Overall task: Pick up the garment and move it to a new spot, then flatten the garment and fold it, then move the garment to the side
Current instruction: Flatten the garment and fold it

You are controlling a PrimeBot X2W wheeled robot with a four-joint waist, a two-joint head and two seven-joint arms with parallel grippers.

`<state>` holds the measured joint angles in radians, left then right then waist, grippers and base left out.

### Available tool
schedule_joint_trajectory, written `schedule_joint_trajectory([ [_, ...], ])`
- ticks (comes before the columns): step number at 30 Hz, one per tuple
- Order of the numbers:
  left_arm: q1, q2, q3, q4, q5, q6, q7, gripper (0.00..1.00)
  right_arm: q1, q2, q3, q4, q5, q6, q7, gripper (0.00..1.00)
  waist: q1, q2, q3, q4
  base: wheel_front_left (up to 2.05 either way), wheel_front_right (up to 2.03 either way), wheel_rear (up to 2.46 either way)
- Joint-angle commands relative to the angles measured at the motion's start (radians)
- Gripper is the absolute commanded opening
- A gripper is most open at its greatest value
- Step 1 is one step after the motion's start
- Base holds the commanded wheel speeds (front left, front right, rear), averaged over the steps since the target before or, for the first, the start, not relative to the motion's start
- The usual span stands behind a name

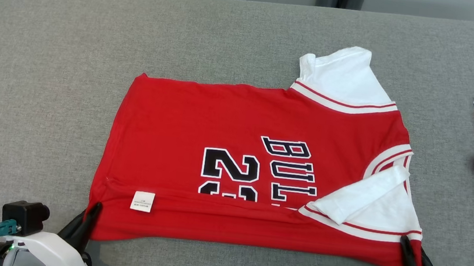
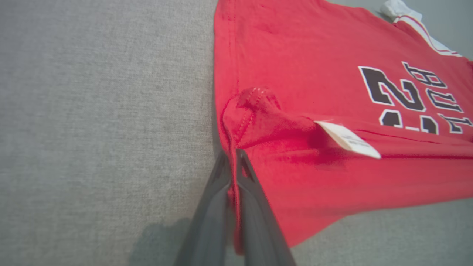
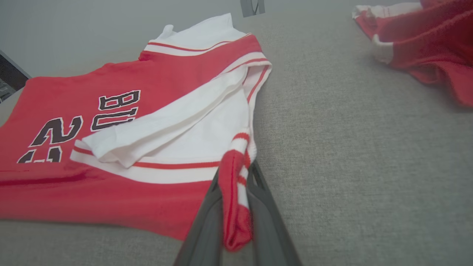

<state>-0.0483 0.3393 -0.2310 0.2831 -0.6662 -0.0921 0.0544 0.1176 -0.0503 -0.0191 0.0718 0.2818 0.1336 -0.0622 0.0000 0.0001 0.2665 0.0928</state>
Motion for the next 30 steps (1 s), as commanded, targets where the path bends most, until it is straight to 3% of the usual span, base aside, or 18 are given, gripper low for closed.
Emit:
schedule_joint_trajectory([
  [1, 0.018, 0.011, 0.003, -0.026, -0.003, 0.015, 0.016, 0.0, 0.02, -0.006, -0.009, -0.025, 0.008, -0.005, 0.012, 0.0, 0.0, -0.0001, -0.001, -0.003, 0.0, 0.0, 0.0],
  [3, 0.037, 0.01, -0.004, -0.06, -0.01, 0.024, 0.036, 0.0, 0.038, -0.004, -0.003, -0.044, 0.021, -0.005, 0.027, 0.0, 0.0, -0.0001, -0.002, -0.006, 0.0, 0.0, 0.0],
  [4, 0.041, 0.009, -0.006, -0.075, -0.01, 0.026, 0.039, 0.0, 0.044, -0.004, 0.0, -0.047, 0.027, -0.005, 0.031, 0.42, 0.0, -0.0001, -0.003, -0.007, 0.0, 0.0, 0.0],
  [5, 0.047, 0.007, -0.009, -0.08, -0.009, 0.03, 0.041, 0.47, 0.045, -0.004, 0.0, -0.047, 0.031, -0.004, 0.035, 0.86, 0.0, -0.0001, -0.004, -0.008, 0.0, 0.0, 0.0],
  [6, 0.052, 0.003, -0.009, -0.087, -0.007, 0.033, 0.031, 1.0, 0.044, -0.004, -0.002, -0.045, 0.024, -0.004, 0.035, 1.0, 0.0, -0.0001, -0.005, -0.009, 0.0, 0.0, 0.0],
  [11, 0.06, -0.028, 0.024, -0.117, 0.014, 0.075, -0.065, 1.0, 0.017, -0.003, -0.025, -0.069, -0.026, -0.003, 0.0, 1.0, 0.0, -0.0001, -0.014, -0.012, 0.0, 0.0, 0.0],
  [18, 0.027, -0.048, 0.044, -0.182, 0.122, 0.142, -0.258, 1.0, -0.05, -0.003, -0.089, -0.141, -0.119, -0.003, -0.064, 1.0, 0.0, -0.0001, -0.041, -0.009, 0.0, 0.0, 0.0],
  [30, -0.033, -0.025, 0.029, -0.262, 0.232, 0.199, -0.28, 1.0, -0.111, -0.003, -0.094, -0.193, -0.135, -0.003, -0.018, 1.0, 0.0, -0.0001, -0.08, -0.009, 0.0, 0.0, 0.0],
])
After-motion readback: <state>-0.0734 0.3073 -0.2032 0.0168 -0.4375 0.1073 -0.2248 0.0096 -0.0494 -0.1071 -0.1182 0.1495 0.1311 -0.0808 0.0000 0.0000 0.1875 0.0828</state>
